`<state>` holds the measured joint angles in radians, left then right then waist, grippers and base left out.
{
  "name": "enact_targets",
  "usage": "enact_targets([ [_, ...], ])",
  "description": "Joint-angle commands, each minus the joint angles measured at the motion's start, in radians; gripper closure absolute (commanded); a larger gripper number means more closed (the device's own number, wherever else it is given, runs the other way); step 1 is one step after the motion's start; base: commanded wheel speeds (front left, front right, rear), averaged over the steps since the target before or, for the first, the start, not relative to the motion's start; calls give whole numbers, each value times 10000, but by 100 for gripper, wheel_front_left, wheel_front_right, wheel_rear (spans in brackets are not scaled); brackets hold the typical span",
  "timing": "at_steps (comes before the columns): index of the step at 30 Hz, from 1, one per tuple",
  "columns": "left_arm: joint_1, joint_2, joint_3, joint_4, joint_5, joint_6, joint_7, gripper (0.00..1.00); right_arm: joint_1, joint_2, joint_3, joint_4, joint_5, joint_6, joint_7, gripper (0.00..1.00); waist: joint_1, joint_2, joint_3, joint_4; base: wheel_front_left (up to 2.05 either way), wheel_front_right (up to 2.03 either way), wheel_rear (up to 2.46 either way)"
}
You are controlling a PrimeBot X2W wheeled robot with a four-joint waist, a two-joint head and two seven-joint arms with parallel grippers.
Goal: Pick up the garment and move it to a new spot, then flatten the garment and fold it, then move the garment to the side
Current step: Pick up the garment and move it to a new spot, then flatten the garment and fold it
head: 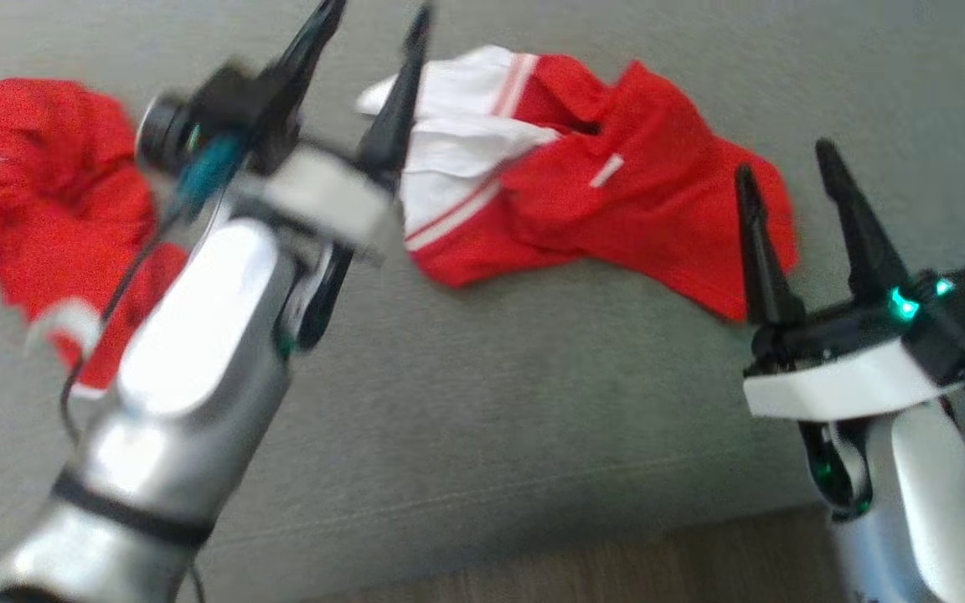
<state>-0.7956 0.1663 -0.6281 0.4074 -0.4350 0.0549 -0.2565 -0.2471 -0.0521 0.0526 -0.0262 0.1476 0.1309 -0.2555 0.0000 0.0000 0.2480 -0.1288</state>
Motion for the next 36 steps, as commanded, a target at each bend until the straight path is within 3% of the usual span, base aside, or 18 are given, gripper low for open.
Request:
enact_targets([
  [1,268,348,475,-593,101,117,-48,0,131,19,168,-233,-114,-2,-63,0,0,0,-639,842,0,0,0],
  [5,2271,701,1324,-2234,505,484,-50,0,678,19,-152,0,-363,-2,-63,0,0,0,-1073,1573,0,0,0],
  [10,4593,599,2308,-3621,1219,781,-51,0,1202,19,-363,255,-688,-2,-63,0,0,0,-1460,2206,0,0,0],
  [18,7167,-639,3757,-4597,2065,481,-52,0,1657,19,-662,501,-748,-2,-63,0,0,0,-1905,2646,0,0,0],
  [27,7448,-1095,4383,-4369,2630,-311,-52,0,1530,19,-862,917,-1085,-2,-63,0,0,0,-1716,2968,0,0,0],
  [36,6992,-1157,4105,-4207,2243,-453,-53,0,183,19,-1812,2368,-1132,-2,-63,0,0,0,-732,3503,0,0,0],
])
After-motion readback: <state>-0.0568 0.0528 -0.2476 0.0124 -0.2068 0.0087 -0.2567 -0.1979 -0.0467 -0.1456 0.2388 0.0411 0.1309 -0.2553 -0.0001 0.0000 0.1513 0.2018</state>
